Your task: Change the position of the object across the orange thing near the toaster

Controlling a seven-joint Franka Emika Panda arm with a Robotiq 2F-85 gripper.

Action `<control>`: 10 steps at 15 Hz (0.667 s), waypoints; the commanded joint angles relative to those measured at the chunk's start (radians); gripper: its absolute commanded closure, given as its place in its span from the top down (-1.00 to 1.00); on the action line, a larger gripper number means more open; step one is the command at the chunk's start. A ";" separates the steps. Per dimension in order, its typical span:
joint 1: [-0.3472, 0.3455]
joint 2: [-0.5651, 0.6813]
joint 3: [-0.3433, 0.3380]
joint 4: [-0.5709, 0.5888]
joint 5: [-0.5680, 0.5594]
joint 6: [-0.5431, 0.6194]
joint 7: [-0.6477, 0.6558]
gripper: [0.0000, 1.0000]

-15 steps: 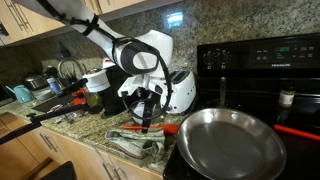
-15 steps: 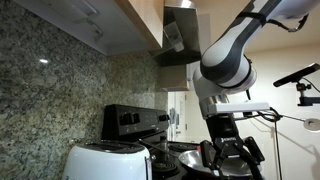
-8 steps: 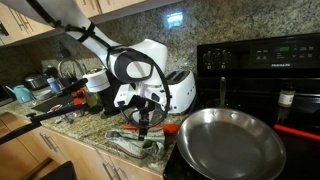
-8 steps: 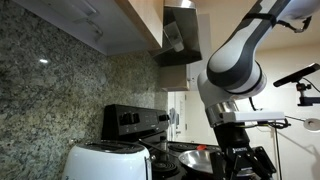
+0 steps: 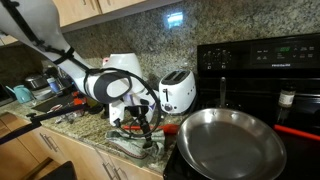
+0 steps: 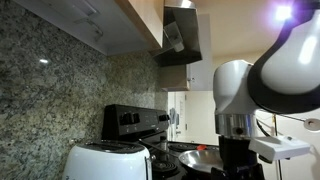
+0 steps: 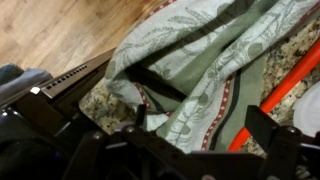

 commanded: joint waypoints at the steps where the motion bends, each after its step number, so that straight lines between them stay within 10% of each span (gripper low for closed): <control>1: 0.079 -0.035 -0.057 -0.072 -0.092 0.121 0.059 1.00; 5: 0.183 -0.063 -0.116 -0.091 -0.143 0.111 0.207 1.00; 10: 0.073 -0.102 0.096 -0.057 0.240 0.042 0.159 1.00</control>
